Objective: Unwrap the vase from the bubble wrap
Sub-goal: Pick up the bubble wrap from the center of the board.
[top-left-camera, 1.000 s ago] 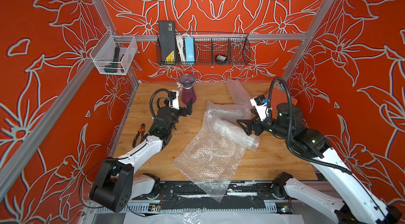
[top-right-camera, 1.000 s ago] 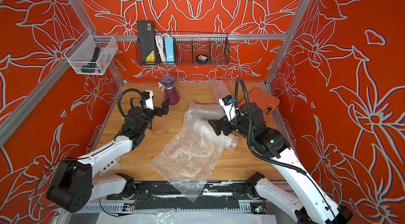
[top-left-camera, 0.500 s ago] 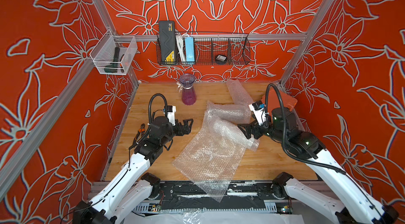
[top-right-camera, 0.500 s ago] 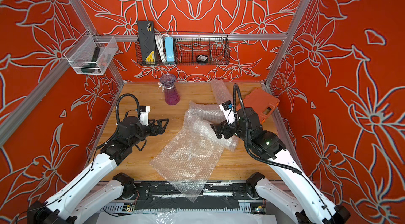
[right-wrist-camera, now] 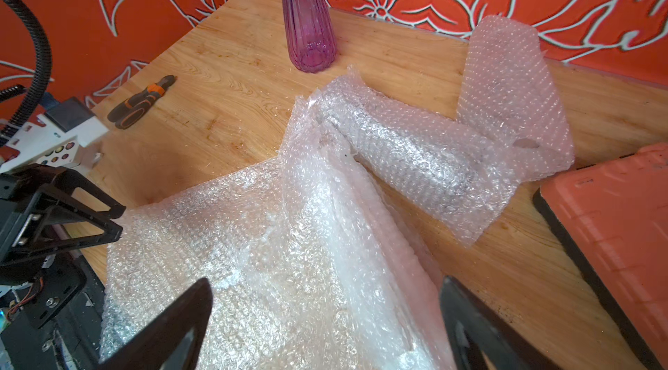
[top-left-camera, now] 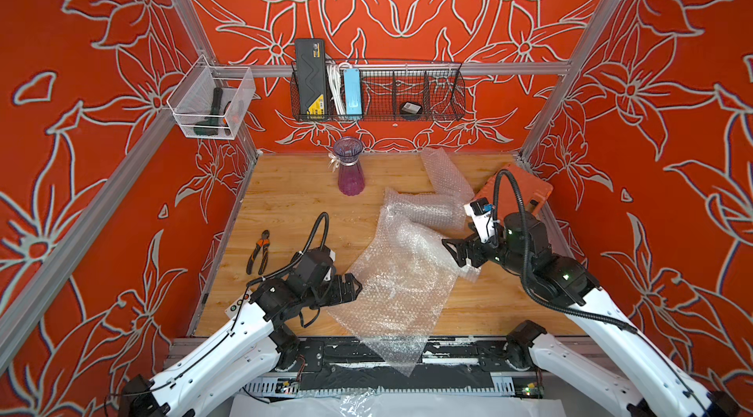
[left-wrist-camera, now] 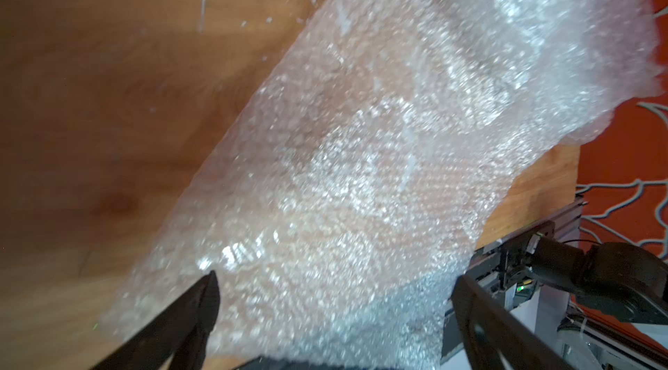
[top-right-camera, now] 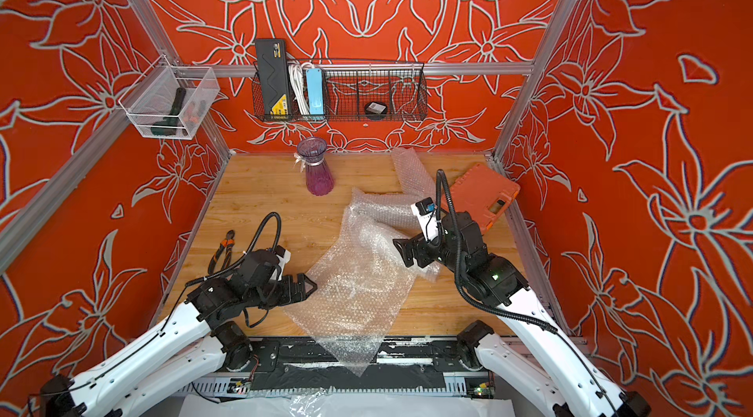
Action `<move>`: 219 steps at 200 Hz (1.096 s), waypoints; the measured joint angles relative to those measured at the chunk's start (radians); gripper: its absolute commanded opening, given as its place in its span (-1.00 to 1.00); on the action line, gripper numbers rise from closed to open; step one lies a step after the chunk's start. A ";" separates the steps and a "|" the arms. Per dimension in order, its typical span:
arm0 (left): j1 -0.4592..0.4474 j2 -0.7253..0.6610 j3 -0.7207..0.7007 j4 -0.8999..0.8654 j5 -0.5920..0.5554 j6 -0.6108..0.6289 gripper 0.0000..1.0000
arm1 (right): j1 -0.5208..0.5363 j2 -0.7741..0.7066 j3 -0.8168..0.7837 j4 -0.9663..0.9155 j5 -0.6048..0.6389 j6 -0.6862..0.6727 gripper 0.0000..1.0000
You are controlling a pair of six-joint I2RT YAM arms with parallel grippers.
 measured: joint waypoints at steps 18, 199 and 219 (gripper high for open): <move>0.000 0.018 0.060 -0.085 0.000 -0.020 0.95 | 0.000 0.000 -0.030 0.024 -0.019 0.001 0.96; 0.000 0.006 -0.243 0.151 0.127 -0.259 -1.00 | -0.025 0.061 -0.043 0.125 -0.149 -0.008 0.96; 0.000 0.017 -0.204 0.132 0.078 -0.217 -1.00 | -0.028 0.048 -0.043 0.124 -0.148 -0.008 0.96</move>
